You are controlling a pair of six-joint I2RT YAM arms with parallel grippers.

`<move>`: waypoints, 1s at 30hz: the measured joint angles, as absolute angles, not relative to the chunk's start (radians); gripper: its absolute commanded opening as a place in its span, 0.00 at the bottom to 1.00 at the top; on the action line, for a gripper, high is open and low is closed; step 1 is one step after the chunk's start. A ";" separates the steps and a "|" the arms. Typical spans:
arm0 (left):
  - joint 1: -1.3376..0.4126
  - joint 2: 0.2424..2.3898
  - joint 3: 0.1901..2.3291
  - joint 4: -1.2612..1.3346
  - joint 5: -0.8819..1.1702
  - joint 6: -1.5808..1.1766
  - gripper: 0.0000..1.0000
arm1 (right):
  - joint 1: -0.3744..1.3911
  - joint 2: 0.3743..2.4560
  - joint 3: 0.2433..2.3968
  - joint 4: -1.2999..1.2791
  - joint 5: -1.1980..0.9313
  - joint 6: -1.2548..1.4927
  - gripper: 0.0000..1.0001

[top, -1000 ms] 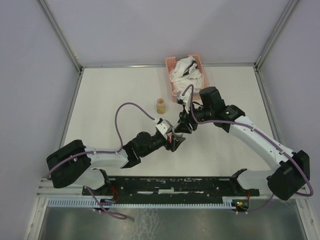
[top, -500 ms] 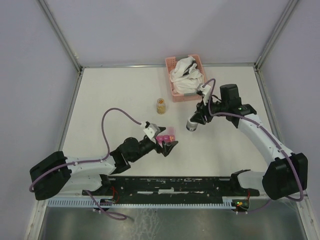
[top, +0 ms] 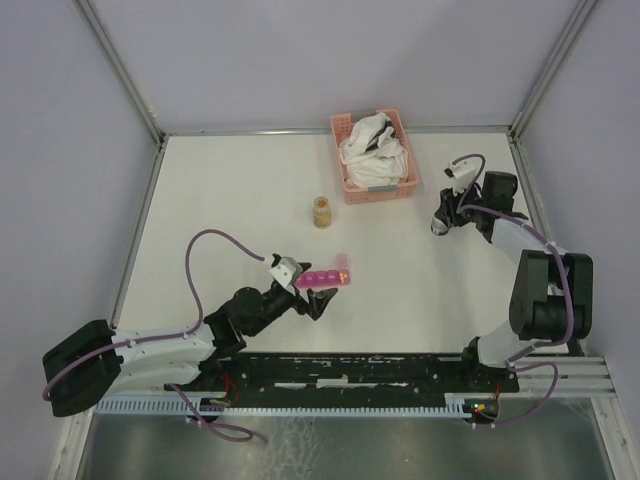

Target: Sort the pills into containers

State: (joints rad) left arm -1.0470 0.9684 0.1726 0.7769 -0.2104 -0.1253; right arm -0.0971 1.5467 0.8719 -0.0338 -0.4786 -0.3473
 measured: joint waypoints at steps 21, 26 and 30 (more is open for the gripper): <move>-1.011 1.065 0.233 0.676 -0.042 0.057 0.99 | -0.187 1.548 1.144 -0.384 -0.693 -0.536 0.95; -0.876 1.113 0.272 0.627 0.138 0.112 0.99 | -0.154 1.538 1.270 -0.819 -0.955 -1.066 0.98; -0.813 1.128 0.286 0.563 0.254 0.181 0.99 | 0.000 1.628 1.359 -1.283 -1.047 -1.532 0.84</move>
State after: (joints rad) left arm -0.8135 1.1282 0.2859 0.5632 0.2539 0.1814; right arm 0.0002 1.6283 1.3590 -1.2835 -1.0473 -1.5318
